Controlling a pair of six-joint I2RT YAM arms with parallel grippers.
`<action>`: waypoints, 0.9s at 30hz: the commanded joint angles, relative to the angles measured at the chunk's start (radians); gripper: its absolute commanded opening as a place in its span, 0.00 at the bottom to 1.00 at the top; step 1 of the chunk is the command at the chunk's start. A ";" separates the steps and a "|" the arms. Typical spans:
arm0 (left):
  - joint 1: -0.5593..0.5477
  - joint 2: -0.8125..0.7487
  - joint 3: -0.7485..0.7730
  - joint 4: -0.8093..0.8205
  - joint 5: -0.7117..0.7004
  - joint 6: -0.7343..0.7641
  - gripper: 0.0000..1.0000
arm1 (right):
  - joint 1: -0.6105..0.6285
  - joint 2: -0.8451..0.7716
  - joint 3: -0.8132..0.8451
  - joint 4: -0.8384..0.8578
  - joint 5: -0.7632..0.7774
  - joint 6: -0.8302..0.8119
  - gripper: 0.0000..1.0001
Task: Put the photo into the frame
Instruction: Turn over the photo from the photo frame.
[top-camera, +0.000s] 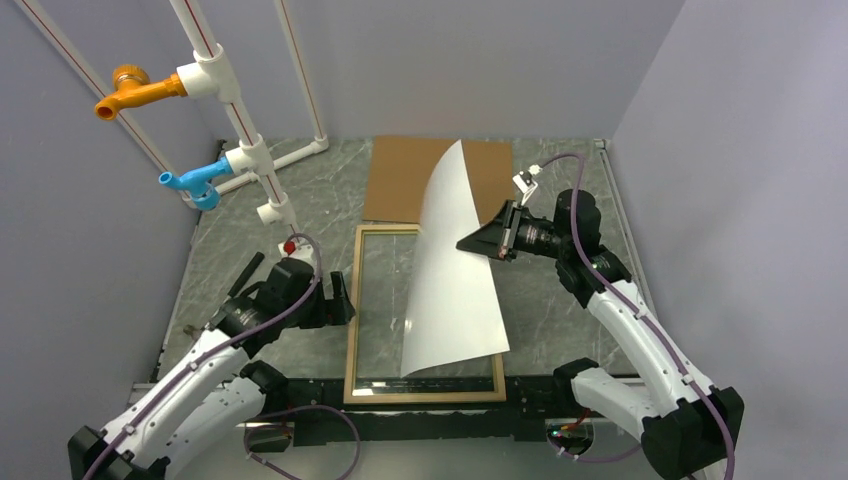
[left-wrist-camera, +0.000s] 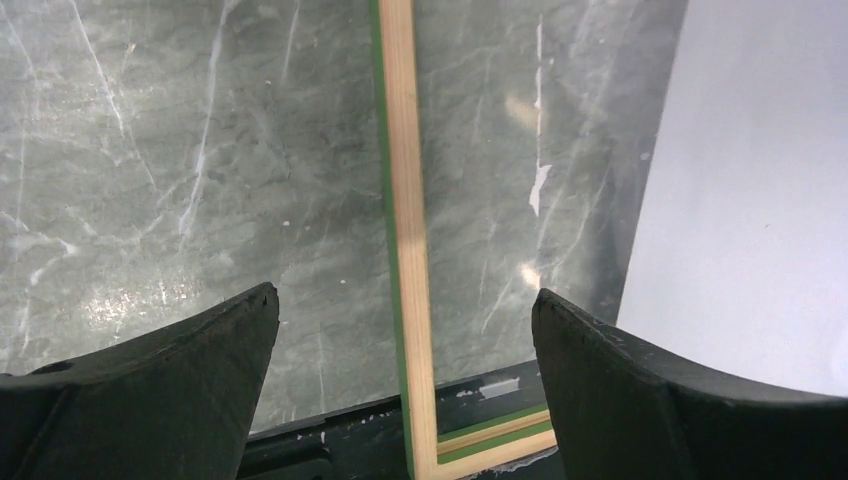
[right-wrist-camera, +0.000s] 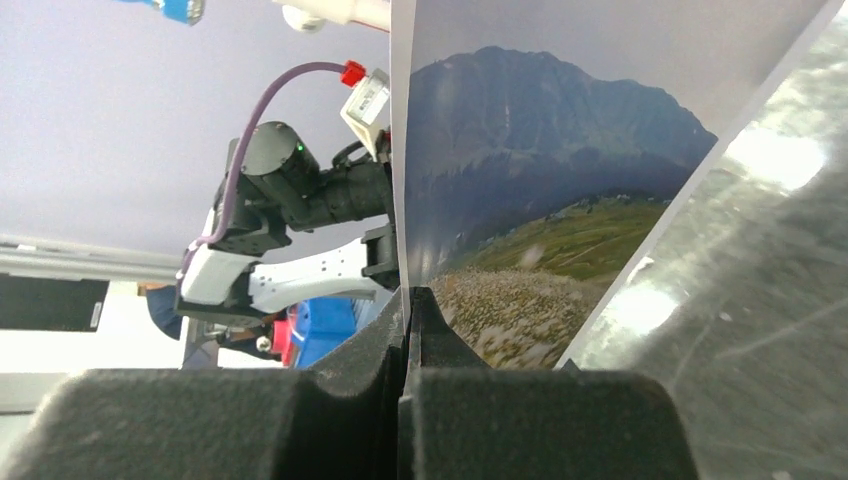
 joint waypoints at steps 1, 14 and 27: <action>0.022 -0.057 -0.002 0.034 0.031 0.016 1.00 | 0.055 -0.015 0.027 0.191 0.026 0.092 0.00; 0.026 -0.005 -0.002 0.048 0.060 0.031 0.99 | 0.066 -0.072 -0.219 0.197 0.127 0.084 0.00; 0.025 -0.008 -0.013 0.054 0.066 0.026 0.99 | 0.065 -0.024 -0.383 0.077 0.272 -0.039 0.00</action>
